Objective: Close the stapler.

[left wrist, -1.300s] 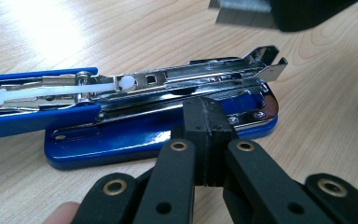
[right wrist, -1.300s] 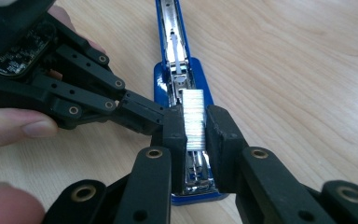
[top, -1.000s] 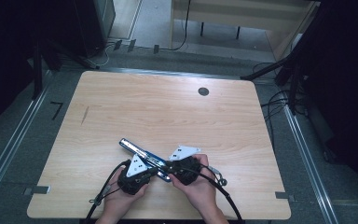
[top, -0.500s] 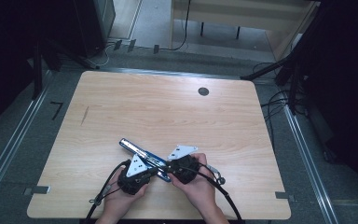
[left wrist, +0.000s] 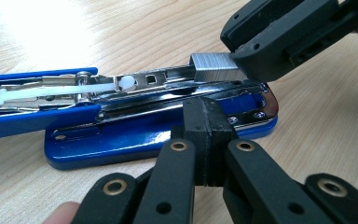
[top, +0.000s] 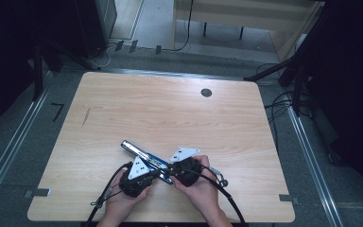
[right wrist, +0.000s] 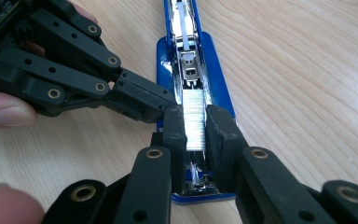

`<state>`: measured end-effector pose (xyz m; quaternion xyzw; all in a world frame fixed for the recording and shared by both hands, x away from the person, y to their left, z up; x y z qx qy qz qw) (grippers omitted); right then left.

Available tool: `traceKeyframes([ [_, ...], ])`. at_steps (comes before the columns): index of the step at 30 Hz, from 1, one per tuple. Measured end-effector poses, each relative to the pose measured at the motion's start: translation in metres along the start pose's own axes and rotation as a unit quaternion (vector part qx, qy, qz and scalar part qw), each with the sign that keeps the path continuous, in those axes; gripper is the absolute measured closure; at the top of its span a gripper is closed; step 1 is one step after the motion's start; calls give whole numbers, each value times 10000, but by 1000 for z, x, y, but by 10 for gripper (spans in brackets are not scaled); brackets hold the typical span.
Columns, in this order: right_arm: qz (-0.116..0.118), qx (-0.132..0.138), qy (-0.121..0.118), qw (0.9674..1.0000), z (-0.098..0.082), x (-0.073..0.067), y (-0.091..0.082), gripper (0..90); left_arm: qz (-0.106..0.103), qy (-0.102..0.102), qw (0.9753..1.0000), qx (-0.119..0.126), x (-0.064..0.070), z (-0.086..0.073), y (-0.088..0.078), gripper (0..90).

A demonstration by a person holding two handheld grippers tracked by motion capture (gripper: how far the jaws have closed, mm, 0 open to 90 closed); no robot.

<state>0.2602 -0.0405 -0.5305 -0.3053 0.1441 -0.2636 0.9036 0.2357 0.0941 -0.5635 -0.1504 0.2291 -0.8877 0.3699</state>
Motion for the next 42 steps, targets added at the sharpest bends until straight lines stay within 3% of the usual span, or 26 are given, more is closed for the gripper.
traceKeyframes([
  [42,16,-57,21,10000,-1,2,1,797,2,4,10000,-1,0,0,0,900],
])
Point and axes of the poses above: each handheld gripper's, and its own axes: y roughly forward along the jaws, z roughly out of its top, x roughly to its right, the point moved 5 cm from there along y, roughly forward along the jaws, and after that the axes turned 7 degrees about x, right-handed, at the moved point
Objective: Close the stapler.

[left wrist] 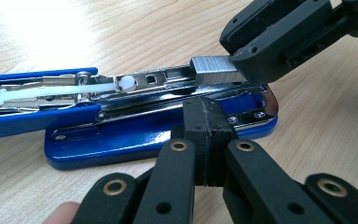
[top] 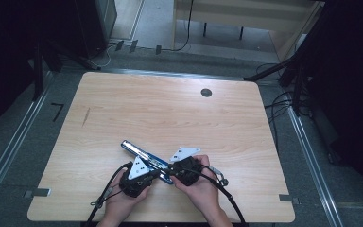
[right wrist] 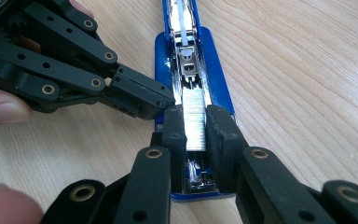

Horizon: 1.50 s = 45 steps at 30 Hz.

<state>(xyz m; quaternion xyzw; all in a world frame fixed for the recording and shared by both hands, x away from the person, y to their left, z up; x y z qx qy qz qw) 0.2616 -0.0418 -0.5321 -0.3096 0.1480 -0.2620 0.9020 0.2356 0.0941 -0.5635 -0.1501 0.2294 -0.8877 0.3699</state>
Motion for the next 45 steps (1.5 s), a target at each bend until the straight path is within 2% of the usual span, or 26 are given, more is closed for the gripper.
traceKeyframes([
  [22,-7,30,-35,10000,1,2,-1,793,-5,-7,10000,2,0,0,0,900],
  [26,-3,-61,-29,10000,2,1,-1,793,-7,-9,10000,3,0,0,0,900],
  [31,4,-71,-90,9999,3,2,1,793,-7,-10,10000,2,0,0,0,900],
  [45,38,-97,-65,9999,4,2,1,767,-8,-10,10000,2,0,0,0,900],
])
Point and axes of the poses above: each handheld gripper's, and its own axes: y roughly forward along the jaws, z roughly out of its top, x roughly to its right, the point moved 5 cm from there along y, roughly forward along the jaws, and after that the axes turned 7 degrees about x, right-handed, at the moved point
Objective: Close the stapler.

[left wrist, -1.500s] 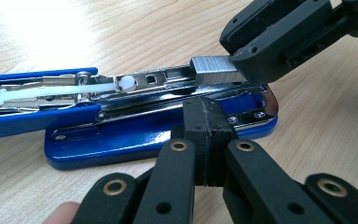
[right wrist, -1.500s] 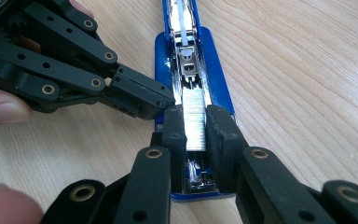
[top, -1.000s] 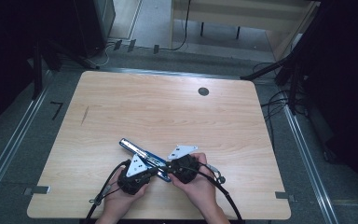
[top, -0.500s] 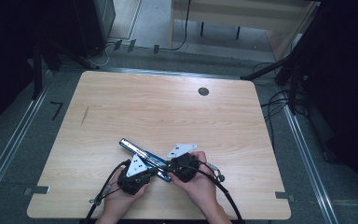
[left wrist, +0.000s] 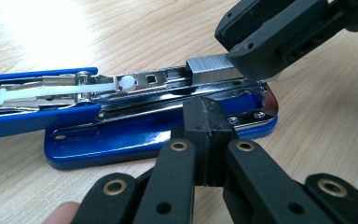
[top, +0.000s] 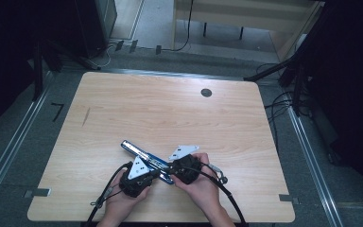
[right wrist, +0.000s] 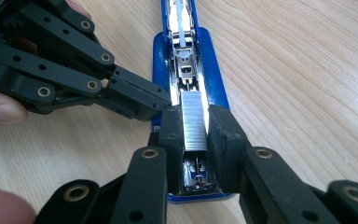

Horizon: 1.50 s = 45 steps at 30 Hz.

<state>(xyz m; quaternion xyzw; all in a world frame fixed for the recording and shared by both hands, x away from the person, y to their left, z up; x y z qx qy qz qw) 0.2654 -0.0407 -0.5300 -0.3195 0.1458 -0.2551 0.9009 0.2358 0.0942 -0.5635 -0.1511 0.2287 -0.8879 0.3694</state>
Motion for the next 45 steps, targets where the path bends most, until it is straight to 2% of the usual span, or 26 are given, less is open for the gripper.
traceKeyframes([
  [3,-9,3,19,10000,0,0,-1,762,0,-1,10000,2,0,0,0,900],
  [9,37,151,114,9998,5,2,-3,825,-3,-1,10000,1,0,0,0,900],
  [18,56,165,101,9998,6,-2,1,823,-3,-2,10000,1,0,0,0,900],
  [22,34,216,-89,9997,4,-5,2,790,-25,-35,10000,-15,-1,0,0,900],
  [25,95,301,-268,9991,2,-10,2,790,31,-176,9998,9,-4,0,-1,900],
  [29,29,357,-605,9975,-4,-17,4,763,77,-297,9995,42,-9,0,-2,900],
  [32,-167,420,-772,9960,-4,-16,5,753,91,-350,9993,36,-10,0,-2,900],
  [33,-215,428,-772,9959,-4,-15,4,754,80,-370,9993,43,-10,0,-2,900],
  [36,-154,495,-690,9963,-5,-15,5,760,71,-395,9992,44,-11,0,-2,900],
  [41,-338,570,-838,9943,-6,-13,5,766,41,-425,9991,46,-11,0,-2,900],
  [45,-294,576,-782,9948,-9,-13,8,772,36,-432,9991,46,-12,0,-2,900],
])
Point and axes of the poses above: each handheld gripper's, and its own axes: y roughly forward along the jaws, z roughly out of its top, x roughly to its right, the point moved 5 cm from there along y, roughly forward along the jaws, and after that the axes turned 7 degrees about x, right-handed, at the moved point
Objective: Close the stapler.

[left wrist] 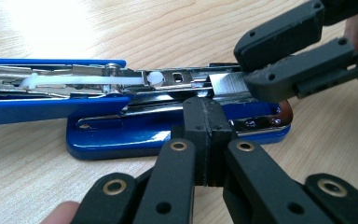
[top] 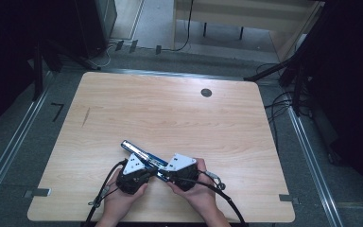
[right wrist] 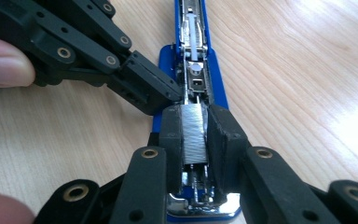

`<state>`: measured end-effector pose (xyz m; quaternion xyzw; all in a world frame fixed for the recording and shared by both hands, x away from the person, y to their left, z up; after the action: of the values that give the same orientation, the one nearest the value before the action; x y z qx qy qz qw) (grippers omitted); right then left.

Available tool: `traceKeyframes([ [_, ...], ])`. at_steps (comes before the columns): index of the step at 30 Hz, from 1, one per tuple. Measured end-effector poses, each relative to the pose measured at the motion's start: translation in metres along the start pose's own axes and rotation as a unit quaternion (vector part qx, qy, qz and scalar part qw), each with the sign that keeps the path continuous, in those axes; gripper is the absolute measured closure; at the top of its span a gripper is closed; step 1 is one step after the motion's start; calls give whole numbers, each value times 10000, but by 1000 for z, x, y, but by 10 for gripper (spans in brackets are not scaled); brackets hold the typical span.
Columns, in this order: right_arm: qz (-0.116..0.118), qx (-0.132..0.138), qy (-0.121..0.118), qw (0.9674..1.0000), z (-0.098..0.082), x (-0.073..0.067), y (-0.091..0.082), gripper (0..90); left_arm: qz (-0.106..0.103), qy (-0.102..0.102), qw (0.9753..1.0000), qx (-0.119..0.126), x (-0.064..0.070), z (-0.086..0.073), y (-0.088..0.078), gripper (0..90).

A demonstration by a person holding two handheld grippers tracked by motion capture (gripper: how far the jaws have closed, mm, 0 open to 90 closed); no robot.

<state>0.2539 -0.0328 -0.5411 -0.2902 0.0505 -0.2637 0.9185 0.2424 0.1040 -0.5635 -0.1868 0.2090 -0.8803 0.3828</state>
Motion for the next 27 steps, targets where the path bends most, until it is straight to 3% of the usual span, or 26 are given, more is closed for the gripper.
traceKeyframes([
  [9,-35,42,-225,9997,0,-1,1,800,-6,-1,10000,2,0,0,0,900],
  [15,75,105,58,9999,3,3,-2,801,-5,9,10000,-1,0,0,0,900],
  [23,107,148,129,9998,13,8,-9,801,0,26,10000,-10,1,0,0,900],
  [27,141,33,149,9998,13,10,-9,801,5,34,10000,-18,1,0,0,900],
])
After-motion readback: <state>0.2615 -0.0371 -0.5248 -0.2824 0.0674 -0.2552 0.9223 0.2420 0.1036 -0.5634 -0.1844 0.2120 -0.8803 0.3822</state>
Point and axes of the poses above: each handheld gripper's, and its own axes: y roughly forward along the jaws, z roughly out of its top, x roughly to its right, the point moved 5 cm from there along y, roughly forward along the jaws, and after that the axes turned 7 degrees about x, right-handed, at the moved point
